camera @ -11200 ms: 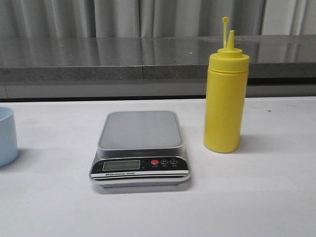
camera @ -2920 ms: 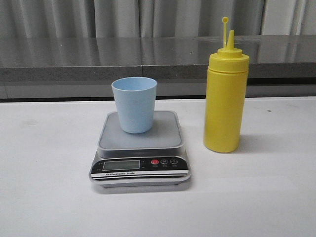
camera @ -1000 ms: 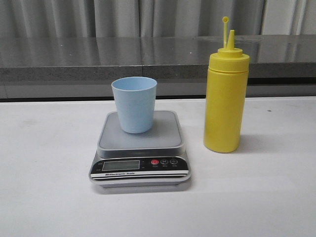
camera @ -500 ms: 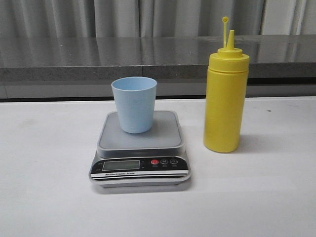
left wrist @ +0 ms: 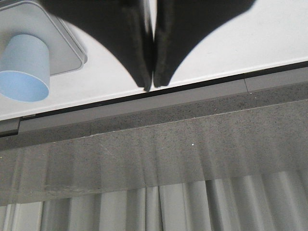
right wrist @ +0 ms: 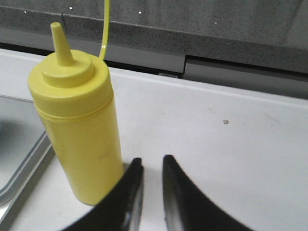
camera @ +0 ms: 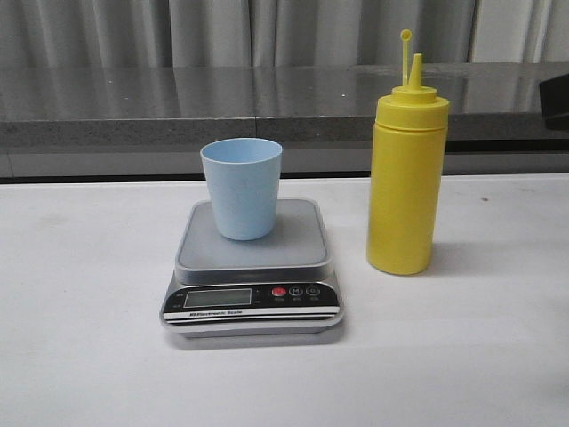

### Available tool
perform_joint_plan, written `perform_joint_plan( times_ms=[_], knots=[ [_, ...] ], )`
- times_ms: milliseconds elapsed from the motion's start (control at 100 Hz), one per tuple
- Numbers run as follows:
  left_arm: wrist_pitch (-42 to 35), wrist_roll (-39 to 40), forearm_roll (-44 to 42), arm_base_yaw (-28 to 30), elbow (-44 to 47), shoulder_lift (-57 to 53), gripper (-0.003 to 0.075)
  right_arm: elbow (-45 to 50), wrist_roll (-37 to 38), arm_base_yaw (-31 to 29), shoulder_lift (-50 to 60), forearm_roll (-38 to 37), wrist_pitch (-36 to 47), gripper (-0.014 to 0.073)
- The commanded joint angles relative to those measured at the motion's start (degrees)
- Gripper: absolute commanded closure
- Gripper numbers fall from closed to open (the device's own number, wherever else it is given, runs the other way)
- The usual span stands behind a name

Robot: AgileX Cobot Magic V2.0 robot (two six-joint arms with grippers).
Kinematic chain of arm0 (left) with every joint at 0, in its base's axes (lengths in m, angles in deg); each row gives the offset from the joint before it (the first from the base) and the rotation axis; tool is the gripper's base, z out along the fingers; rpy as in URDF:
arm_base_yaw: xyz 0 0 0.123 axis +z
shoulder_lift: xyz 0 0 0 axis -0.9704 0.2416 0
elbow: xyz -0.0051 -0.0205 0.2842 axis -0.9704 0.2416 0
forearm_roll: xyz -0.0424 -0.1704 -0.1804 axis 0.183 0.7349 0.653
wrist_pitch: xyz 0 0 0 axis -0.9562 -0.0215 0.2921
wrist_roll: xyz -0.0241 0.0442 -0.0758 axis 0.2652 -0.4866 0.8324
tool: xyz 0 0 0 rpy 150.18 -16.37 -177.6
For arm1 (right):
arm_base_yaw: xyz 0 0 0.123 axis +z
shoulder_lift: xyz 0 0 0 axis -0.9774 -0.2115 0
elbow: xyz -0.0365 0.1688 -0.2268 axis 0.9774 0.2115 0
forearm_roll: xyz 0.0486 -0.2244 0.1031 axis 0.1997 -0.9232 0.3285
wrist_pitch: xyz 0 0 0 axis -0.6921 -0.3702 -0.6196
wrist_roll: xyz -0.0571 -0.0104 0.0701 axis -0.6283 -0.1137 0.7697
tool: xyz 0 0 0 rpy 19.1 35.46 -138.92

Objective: Pour seasoning into cup on scale with both arms

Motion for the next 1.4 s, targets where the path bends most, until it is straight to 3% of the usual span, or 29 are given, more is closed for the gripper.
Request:
perform_joint_plan(
  times_ms=[0, 50, 90, 280, 570, 810, 1390],
  knots=[
    [-4.7, 0.17, 0.33, 0.18, -1.5, 0.18, 0.0738, 1.79, -0.16, 0.04, -0.01, -0.46, 13.26, 0.0206],
    [-4.7, 0.17, 0.33, 0.18, -1.5, 0.18, 0.0738, 3.54, -0.16, 0.04, -0.69, -0.45, 16.05, 0.005],
    [-4.7, 0.17, 0.33, 0.18, -1.5, 0.18, 0.0738, 4.46, -0.16, 0.04, -1.13, -0.45, 17.15, -0.0028],
    [-4.7, 0.17, 0.33, 0.18, -1.5, 0.18, 0.0738, 5.74, -0.16, 0.04, -4.98, -3.38, 21.47, 0.0008],
    [-4.7, 0.17, 0.33, 0.18, -1.5, 0.18, 0.0738, 5.74, 2.33, 0.04, -15.84, -9.1, 37.6, 0.0008],
    [-4.7, 0.17, 0.33, 0.18, -1.5, 0.18, 0.0738, 5.52, 2.4, 0.04, -26.19, -9.51, 49.37, 0.0008],
    [-4.7, 0.17, 0.33, 0.18, -1.5, 0.18, 0.0738, -3.1, 2.77, 0.04, -32.9, -12.45, 46.76, 0.0008]
  ],
)
